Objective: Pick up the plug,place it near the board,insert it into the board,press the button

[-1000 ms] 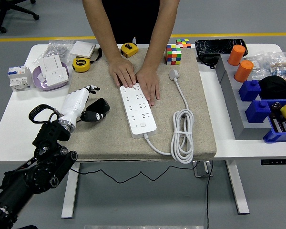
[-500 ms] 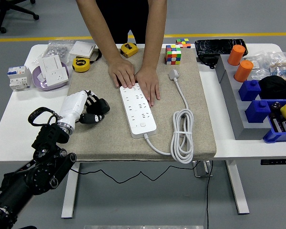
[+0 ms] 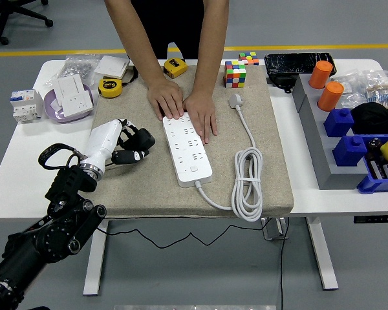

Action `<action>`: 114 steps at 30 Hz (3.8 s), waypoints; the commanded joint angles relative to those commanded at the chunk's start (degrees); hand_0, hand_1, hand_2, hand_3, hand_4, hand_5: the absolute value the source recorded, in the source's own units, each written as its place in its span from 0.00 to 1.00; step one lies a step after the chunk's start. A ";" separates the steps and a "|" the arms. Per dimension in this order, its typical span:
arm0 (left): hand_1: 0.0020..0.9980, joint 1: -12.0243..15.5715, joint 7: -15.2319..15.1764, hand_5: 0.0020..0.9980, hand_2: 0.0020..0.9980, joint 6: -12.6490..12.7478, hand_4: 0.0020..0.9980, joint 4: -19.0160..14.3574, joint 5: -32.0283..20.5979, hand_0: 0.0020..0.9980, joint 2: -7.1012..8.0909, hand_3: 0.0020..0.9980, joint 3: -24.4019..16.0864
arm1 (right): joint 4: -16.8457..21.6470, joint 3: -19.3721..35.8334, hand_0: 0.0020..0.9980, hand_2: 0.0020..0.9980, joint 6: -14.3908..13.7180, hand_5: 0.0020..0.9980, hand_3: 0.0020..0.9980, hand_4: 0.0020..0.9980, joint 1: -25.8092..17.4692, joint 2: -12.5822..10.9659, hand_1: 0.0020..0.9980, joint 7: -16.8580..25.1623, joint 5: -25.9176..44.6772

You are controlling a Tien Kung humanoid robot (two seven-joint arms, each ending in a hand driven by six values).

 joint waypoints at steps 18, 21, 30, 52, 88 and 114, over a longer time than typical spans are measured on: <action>0.32 -12.35 1.18 0.15 0.34 -3.76 0.65 -0.39 -4.59 0.35 2.41 0.46 20.24 | 0.00 -1.08 0.80 0.81 0.10 1.00 0.86 1.00 0.67 -0.22 0.81 0.23 1.42; 0.32 -12.54 1.84 0.15 0.34 -4.85 0.65 0.43 -2.59 0.35 2.63 0.46 20.07 | 0.00 -0.97 0.80 0.81 0.10 1.00 0.86 1.00 0.64 -0.24 0.81 0.24 1.37; 0.37 -12.34 2.88 0.11 0.36 -7.24 0.61 1.82 -0.46 0.37 3.53 0.44 18.69 | 0.00 -0.48 0.80 0.81 0.03 1.00 0.86 1.00 0.67 -0.25 0.81 0.24 1.07; 0.43 -10.01 1.53 0.09 0.36 -11.64 0.59 0.09 -12.39 0.39 5.47 0.43 15.92 | 0.00 -0.38 0.79 0.81 0.00 1.00 0.86 1.00 0.54 -0.23 0.81 0.23 0.69; 0.46 -10.84 1.64 0.08 0.39 -11.83 0.59 1.21 -9.90 0.41 5.73 0.45 18.24 | 0.00 -0.74 0.79 0.81 0.03 1.00 0.86 1.00 0.95 -0.38 0.81 0.68 2.06; 0.50 -10.90 1.79 0.08 0.42 -11.96 0.61 1.72 -7.51 0.41 6.00 0.47 19.76 | 0.00 -1.01 0.79 0.80 0.00 1.00 0.86 1.00 0.78 -0.43 0.81 0.78 2.44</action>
